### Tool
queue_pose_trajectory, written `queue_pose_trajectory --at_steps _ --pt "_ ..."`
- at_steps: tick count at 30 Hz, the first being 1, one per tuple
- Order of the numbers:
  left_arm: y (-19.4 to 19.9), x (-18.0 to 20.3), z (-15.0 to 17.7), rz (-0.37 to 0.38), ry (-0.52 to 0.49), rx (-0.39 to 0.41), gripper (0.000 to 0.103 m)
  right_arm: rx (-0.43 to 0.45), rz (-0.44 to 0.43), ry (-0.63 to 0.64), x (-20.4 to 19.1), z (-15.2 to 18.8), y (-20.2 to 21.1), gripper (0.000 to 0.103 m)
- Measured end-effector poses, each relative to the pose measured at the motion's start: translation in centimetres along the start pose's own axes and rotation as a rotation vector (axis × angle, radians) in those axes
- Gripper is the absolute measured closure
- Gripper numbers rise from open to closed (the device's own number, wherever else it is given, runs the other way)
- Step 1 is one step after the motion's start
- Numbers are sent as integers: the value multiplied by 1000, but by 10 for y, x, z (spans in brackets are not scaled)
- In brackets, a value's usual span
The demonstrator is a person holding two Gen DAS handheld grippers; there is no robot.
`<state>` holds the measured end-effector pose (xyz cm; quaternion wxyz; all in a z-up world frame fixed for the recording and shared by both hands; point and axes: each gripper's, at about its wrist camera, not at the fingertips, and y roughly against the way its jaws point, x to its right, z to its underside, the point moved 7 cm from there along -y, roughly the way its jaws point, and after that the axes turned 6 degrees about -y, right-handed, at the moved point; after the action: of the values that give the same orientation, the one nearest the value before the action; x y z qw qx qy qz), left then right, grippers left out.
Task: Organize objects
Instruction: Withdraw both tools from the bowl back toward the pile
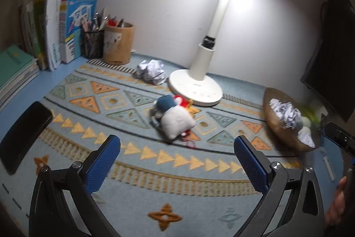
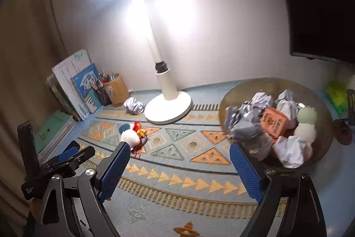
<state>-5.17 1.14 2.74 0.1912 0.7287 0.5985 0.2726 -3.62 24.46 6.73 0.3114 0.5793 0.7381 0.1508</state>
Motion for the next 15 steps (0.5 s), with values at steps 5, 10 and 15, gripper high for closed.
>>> queue_pose_trajectory --at_steps 5,10,15 --pt "-23 -47 34 -41 93 -33 1 -72 72 104 -15 53 -58 13" --pt "-19 -53 33 -49 118 -9 1 -132 164 177 -15 76 -84 13" --pt "-16 -48 34 -55 98 2 1 -150 201 252 -24 84 -89 13"
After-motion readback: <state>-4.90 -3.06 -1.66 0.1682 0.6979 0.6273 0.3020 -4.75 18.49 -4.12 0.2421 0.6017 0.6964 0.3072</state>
